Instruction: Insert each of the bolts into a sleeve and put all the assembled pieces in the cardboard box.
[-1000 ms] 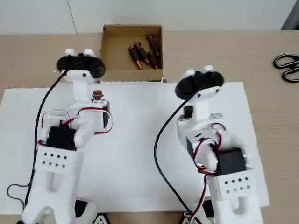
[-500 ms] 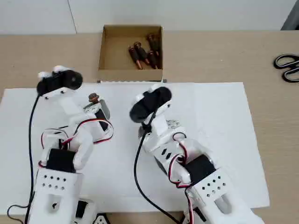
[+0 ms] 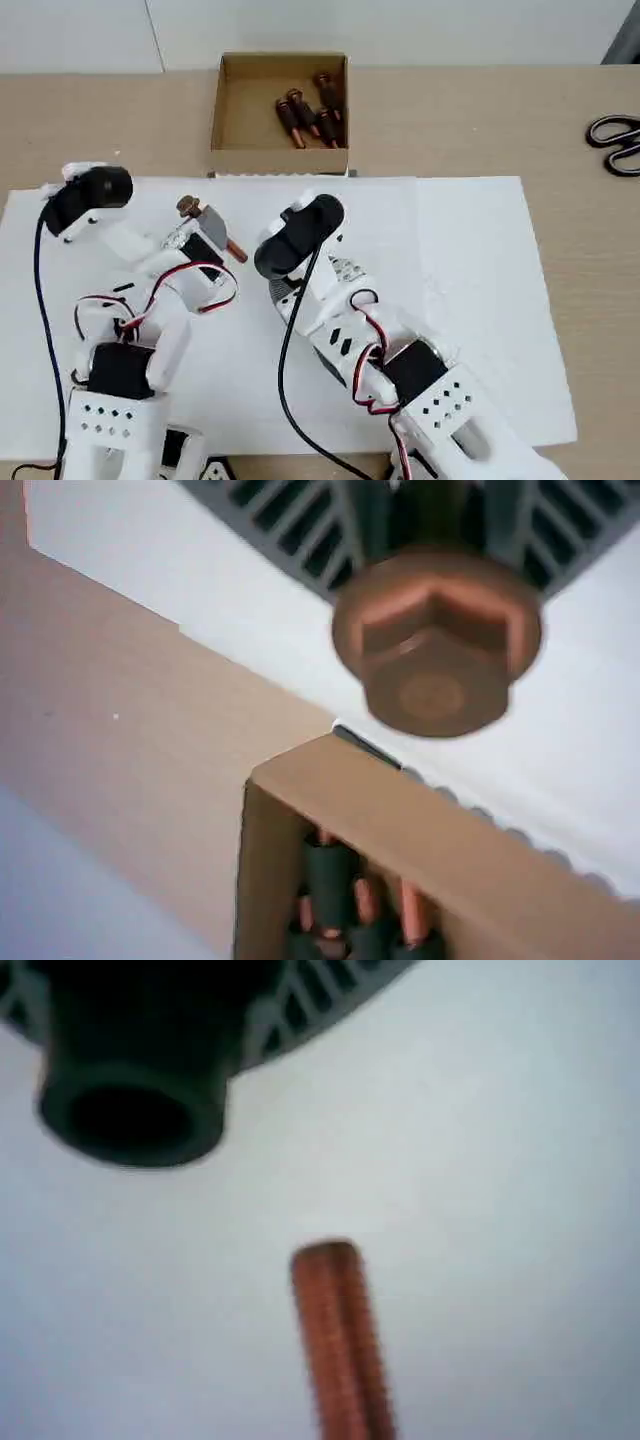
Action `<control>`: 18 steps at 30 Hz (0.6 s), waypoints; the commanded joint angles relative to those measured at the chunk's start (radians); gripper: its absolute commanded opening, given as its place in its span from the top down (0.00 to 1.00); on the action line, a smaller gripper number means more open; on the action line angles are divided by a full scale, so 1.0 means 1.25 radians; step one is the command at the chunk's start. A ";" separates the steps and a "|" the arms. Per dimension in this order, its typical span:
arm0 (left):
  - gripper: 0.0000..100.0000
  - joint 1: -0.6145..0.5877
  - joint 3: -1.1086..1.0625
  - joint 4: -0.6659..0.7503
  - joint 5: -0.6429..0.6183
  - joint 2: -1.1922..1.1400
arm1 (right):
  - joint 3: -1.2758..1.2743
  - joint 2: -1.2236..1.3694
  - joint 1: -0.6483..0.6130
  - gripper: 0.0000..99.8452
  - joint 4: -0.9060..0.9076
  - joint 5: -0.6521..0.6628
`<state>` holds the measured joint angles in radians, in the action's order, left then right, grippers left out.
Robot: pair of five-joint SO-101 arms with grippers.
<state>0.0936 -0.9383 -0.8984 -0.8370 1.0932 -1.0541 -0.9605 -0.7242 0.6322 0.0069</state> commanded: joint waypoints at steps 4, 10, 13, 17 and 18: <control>0.99 0.006 -0.004 0.026 -0.012 0.020 | -0.075 -0.066 -0.006 1.00 -0.114 0.044; 0.99 0.017 -0.002 0.026 -0.014 0.020 | -0.161 -0.159 -0.007 1.00 -0.115 0.045; 0.99 0.056 -0.001 0.026 -0.014 0.020 | -0.198 -0.207 -0.019 1.00 -0.114 0.047; 0.99 0.113 0.001 0.037 -0.014 0.020 | -0.226 -0.249 -0.021 1.00 -0.114 0.047; 0.99 0.122 0.001 0.038 -0.014 0.020 | -0.230 -0.256 -0.021 1.00 -0.114 0.047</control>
<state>0.2117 -0.9567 -0.8876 -0.8508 1.0948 -1.3441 -1.2367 -0.7457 0.5125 0.0545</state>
